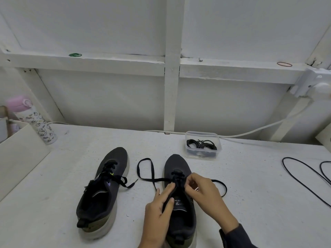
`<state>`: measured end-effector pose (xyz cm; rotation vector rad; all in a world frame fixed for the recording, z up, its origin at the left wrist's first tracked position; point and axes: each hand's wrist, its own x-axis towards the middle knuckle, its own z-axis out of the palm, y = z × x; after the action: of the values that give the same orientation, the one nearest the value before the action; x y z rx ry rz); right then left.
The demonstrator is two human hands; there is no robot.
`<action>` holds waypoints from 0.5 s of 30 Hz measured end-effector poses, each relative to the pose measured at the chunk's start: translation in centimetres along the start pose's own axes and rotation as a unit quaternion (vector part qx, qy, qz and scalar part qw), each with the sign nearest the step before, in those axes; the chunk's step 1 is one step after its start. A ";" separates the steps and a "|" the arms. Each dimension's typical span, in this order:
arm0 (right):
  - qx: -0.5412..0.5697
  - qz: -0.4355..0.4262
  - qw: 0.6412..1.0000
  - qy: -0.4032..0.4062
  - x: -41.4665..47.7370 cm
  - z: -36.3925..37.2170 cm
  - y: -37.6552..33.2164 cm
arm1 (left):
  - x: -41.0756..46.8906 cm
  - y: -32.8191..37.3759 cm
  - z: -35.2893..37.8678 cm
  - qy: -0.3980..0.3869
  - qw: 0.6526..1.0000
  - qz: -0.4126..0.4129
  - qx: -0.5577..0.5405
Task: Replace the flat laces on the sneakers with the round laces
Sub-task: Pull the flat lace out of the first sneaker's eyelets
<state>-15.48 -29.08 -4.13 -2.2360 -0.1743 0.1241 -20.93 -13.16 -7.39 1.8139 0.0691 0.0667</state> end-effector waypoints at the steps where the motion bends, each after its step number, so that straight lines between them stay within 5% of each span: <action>1: -0.010 -0.007 1.000 0.011 0.2 0.0 -0.1 | 0.1 0.1 -0.1 -0.010 1.000 0.004 0.007; 6: 0.005 -0.020 0.999 0.042 0.5 0.8 -0.2 | 0.2 0.2 -0.4 -0.007 1.000 0.008 0.013; 9: 0.150 0.037 0.988 0.008 0.2 -0.5 0.3 | 0.1 0.2 -0.2 0.007 1.000 0.001 0.008; 15: 0.186 0.044 0.980 -0.051 -0.6 -0.9 0.2 | 0.1 0.3 0.0 0.014 1.000 0.001 0.011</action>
<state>-15.97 -29.99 -3.67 -1.8641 -0.0971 0.2958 -20.82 -13.22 -7.11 1.8345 0.0886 0.0935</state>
